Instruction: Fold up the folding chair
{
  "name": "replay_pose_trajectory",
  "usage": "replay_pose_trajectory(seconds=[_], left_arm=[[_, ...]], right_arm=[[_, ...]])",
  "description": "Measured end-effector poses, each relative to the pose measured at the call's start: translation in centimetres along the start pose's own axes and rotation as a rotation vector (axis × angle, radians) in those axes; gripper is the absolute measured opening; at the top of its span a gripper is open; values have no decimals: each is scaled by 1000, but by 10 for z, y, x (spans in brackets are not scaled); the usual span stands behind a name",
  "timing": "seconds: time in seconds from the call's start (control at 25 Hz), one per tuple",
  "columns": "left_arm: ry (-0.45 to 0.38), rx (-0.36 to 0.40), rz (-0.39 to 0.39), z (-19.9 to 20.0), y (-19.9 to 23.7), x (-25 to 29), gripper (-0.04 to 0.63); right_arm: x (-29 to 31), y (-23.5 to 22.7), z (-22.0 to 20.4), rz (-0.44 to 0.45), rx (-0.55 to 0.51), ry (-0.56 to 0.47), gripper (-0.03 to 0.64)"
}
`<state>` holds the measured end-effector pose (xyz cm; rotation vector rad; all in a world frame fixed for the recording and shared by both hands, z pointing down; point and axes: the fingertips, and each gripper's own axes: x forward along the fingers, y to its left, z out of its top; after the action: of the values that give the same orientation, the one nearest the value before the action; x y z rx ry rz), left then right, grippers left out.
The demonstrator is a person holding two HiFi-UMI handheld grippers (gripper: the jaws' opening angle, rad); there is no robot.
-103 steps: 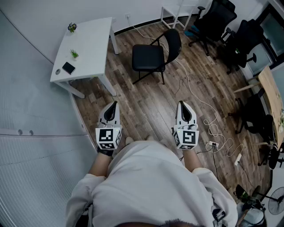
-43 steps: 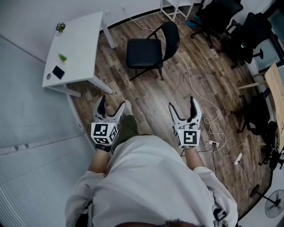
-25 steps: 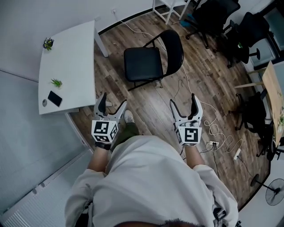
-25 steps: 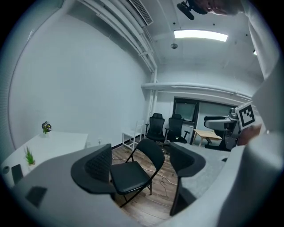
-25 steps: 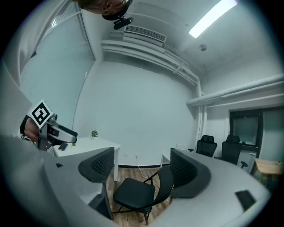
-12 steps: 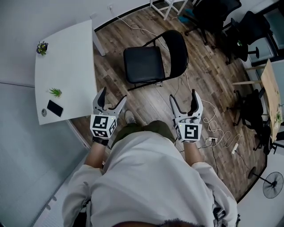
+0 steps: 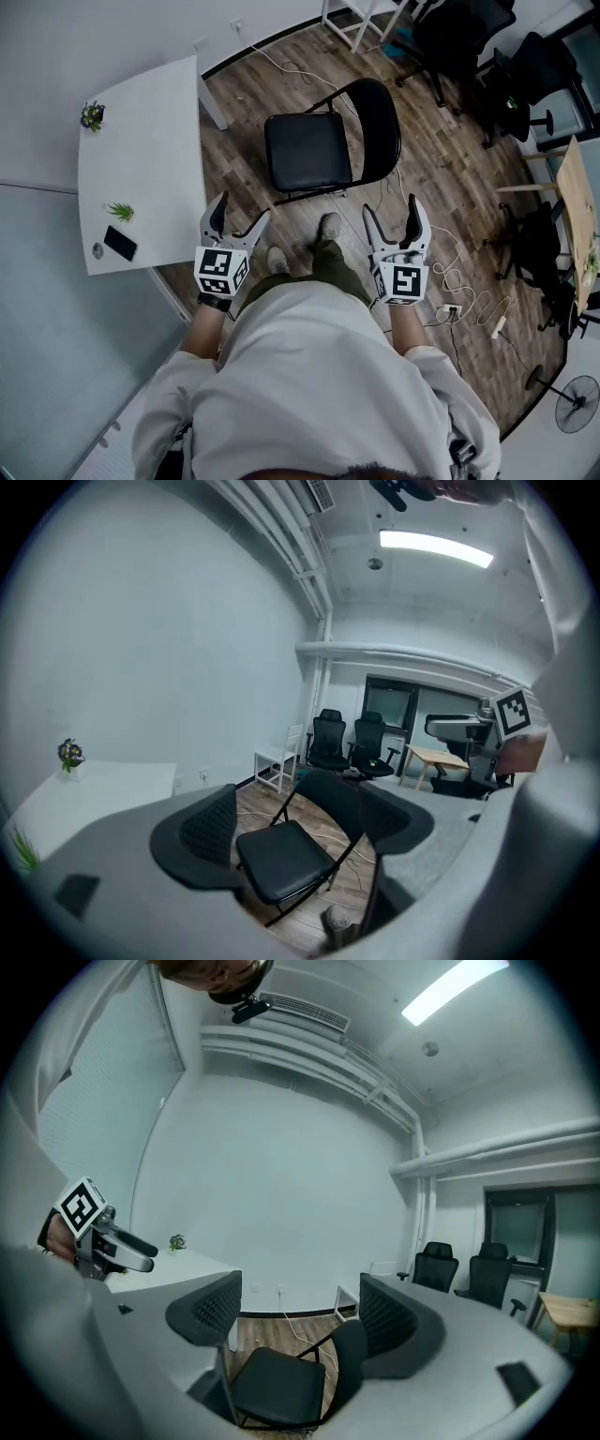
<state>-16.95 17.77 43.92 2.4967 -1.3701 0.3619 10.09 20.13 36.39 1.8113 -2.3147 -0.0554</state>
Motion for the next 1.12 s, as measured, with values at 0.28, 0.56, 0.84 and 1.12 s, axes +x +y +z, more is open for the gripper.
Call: replay_pose_trajectory(seconds=[0.28,0.56,0.84,1.12], left_arm=[[15,-10,80,13,0,41,411],[13,-36,161,38,-7,106,411],[32,-62,205,43,-6,168,410],[90,-89,192,22,14,199,410]], right_arm=[[50,-44,-3,62,13,-23,396],[107,-112,-11,121,11,-22,396],[161,-169,-21,160,-6,-25,396],[198,-189,-33,134,-10,10,396]])
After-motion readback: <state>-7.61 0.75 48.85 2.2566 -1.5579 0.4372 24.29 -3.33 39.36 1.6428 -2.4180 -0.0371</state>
